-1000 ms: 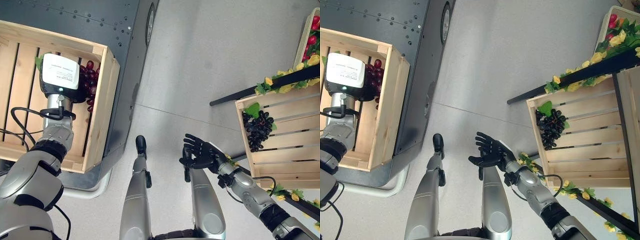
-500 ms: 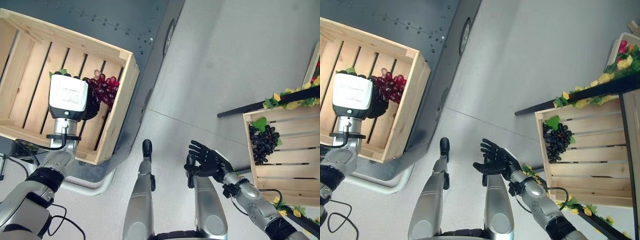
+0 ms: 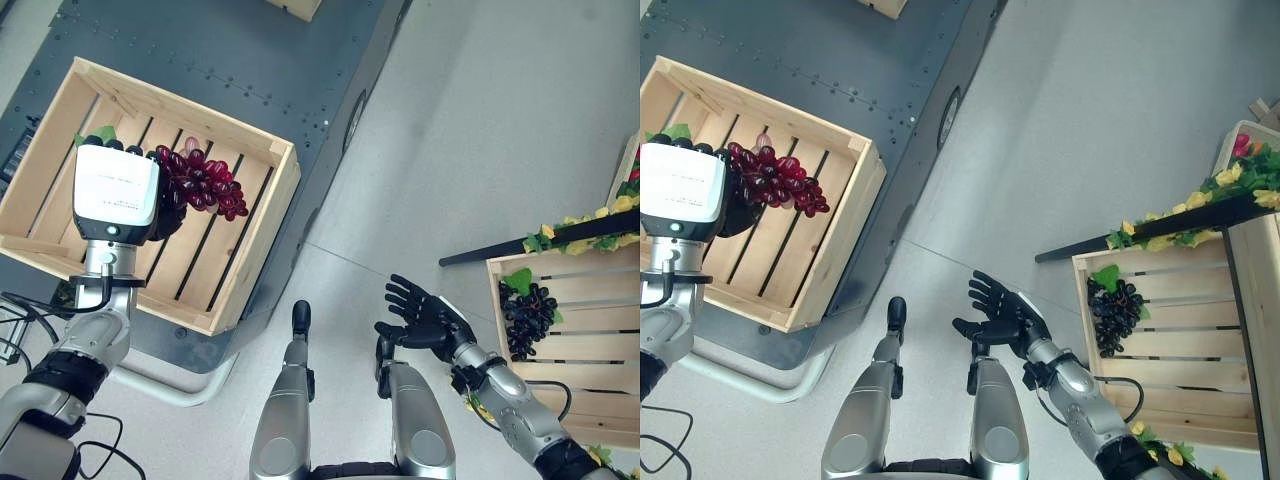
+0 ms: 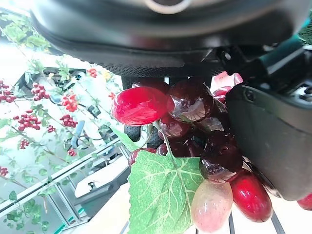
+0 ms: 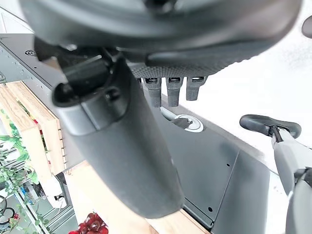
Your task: Pick up the fruits from the basket on one side to the basket on the other side
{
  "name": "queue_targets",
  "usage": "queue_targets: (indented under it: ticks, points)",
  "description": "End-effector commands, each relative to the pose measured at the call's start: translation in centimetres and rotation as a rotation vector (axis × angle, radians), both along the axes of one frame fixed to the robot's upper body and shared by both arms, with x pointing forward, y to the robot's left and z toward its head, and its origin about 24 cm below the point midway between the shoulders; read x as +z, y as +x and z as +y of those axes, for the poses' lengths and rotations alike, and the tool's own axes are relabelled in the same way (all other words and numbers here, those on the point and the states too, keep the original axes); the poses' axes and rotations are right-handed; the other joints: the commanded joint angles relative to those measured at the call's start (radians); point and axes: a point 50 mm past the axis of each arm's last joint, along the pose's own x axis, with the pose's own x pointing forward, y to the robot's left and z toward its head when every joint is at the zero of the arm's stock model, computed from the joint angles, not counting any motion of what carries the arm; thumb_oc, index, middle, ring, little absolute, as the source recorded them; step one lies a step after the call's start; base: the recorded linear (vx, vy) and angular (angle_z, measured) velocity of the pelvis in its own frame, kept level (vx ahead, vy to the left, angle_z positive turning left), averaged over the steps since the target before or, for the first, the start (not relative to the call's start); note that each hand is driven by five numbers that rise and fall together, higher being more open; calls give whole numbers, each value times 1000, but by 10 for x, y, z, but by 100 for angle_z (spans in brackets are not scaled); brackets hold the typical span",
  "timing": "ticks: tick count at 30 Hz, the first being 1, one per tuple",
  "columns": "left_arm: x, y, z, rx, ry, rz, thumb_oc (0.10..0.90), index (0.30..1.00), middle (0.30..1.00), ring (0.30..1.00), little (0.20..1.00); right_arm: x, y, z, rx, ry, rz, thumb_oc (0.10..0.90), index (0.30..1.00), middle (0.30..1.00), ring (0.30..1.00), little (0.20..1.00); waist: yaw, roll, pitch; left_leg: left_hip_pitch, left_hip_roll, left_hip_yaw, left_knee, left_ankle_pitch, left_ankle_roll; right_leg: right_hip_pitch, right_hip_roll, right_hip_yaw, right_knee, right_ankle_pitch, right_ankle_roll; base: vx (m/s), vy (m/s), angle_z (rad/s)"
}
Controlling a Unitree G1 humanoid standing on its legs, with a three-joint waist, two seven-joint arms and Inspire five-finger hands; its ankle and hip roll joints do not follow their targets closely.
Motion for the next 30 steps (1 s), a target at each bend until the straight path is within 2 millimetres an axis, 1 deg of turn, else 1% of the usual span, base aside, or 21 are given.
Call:
queue_targets:
  ticks: [1, 3, 4, 5, 7, 10, 11, 12, 13, 14, 17, 19, 20, 21, 24, 27, 30]
  points:
    - [61, -5, 4, -23, 108, -330, 400, 300, 300, 300, 300, 50, 7, -6, 9, 77, -286, 800, 900, 900, 900, 900, -11, 16, -90, 79, -40, -2, 73, -178, 6, 66, 18, -29, -316, 261, -50, 70, -42, 4]
    - [56, -8, -3, -68, 127, -342, 400, 300, 300, 300, 300, 63, 9, -5, 26, 105, -345, 800, 900, 900, 900, 900, -7, 15, -111, 103, -39, -10, 51, -175, 5, 89, 19, -34, -335, 263, -46, 92, -45, 12]
    - [52, -11, -9, -106, 141, -340, 400, 300, 300, 300, 300, 73, 10, -5, 40, 111, -378, 800, 900, 900, 900, 900, -2, 15, -130, 125, -37, -13, 34, -176, 4, 112, 18, -40, -353, 265, -43, 98, -38, 18]
    - [51, -12, -10, -116, 145, -341, 400, 300, 300, 300, 300, 76, 10, -4, 47, 113, -392, 800, 900, 900, 900, 900, -1, 15, -135, 132, -37, -13, 29, -176, 3, 119, 18, -41, -358, 266, -42, 129, -49, 19]
    - [43, -16, -23, -186, 163, -341, 400, 300, 300, 300, 300, 93, 13, -3, 76, 161, -448, 800, 900, 900, 900, 900, 10, 17, -169, 167, -35, -26, -3, -172, 2, 156, 20, -48, -380, 268, -39, 128, -54, 9]
    - [38, -18, -34, -250, 175, -342, 400, 300, 300, 300, 300, 109, 16, 3, 121, 163, -506, 800, 900, 900, 900, 900, 19, 21, -205, 199, -34, -34, -25, -171, 2, 189, 18, -50, -401, 275, -36, 103, -42, 10]
    - [38, -18, -35, -255, 175, -342, 400, 300, 300, 300, 300, 110, 16, 3, 125, 162, -511, 800, 900, 900, 900, 900, 20, 21, -208, 202, -34, -35, -27, -170, 2, 192, 18, -50, -403, 275, -36, 104, -47, 21]
    - [39, -18, -43, -308, 193, -334, 400, 300, 300, 300, 300, 118, 18, 6, 151, 161, -533, 800, 900, 900, 900, 900, 23, 21, -229, 215, -35, -39, -30, -174, 1, 208, 16, -52, -418, 279, -34, 71, -34, 13]
    - [40, -18, -44, -320, 198, -332, 400, 300, 300, 300, 300, 120, 18, 7, 160, 164, -539, 800, 900, 900, 900, 900, 24, 21, -234, 217, -36, -39, -31, -175, 1, 211, 15, -52, -421, 280, -34, 105, -39, 10]
    - [40, -17, -53, -355, 208, -326, 400, 300, 300, 300, 300, 124, 18, 13, 186, 181, -539, 800, 900, 900, 900, 900, 25, 23, -251, 227, -36, -40, -31, -178, 1, 221, 13, -53, -424, 281, -33, 93, -32, 4]
    - [45, -13, -77, -460, 233, -300, 400, 300, 300, 300, 300, 130, 23, 27, 217, 179, -533, 800, 900, 900, 900, 900, 26, 30, -299, 264, -35, -38, -38, -190, 3, 252, 9, -56, -435, 279, -32, 119, -27, 5]
    - [47, -12, -84, -490, 237, -293, 400, 300, 300, 300, 300, 132, 24, 31, 224, 161, -543, 800, 900, 900, 900, 900, 27, 32, -311, 277, -34, -36, -39, -196, 3, 264, 9, -54, -435, 275, -32, 72, -17, 0]
    - [50, -11, -96, -534, 239, -282, 400, 300, 300, 300, 300, 133, 26, 39, 242, 152, -535, 800, 900, 900, 900, 900, 27, 34, -330, 285, -36, -36, -39, -195, 5, 271, 7, -49, -436, 277, -33, 64, -17, -3]
    - [50, -11, -96, -534, 239, -282, 400, 300, 300, 300, 300, 133, 26, 39, 242, 152, -535, 800, 900, 900, 900, 900, 27, 34, -330, 285, -36, -36, -39, -195, 5, 271, 7, -49, -436, 277, -32, 69, -18, -3]
    - [56, -8, -115, -593, 204, -268, 400, 300, 300, 300, 300, 133, 29, 52, 276, 114, -526, 800, 900, 900, 900, 900, 23, 39, -367, 316, -31, -28, -44, -209, 7, 293, 9, -31, -436, 265, -33, 98, -16, -1]
    - [57, -8, -120, -613, 188, -265, 400, 300, 300, 300, 300, 129, 29, 56, 282, 109, -504, 800, 900, 900, 900, 900, 22, 42, -381, 327, -28, -23, -45, -215, 6, 302, 10, -23, -436, 261, -32, 73, -17, -1]
    - [55, -8, -129, -652, 176, -255, 400, 300, 300, 300, 300, 124, 28, 61, 297, 99, -486, 800, 900, 900, 900, 900, 21, 43, -398, 343, -23, -16, -46, -223, 7, 313, 11, -11, -436, 258, -32, 54, -18, -6]
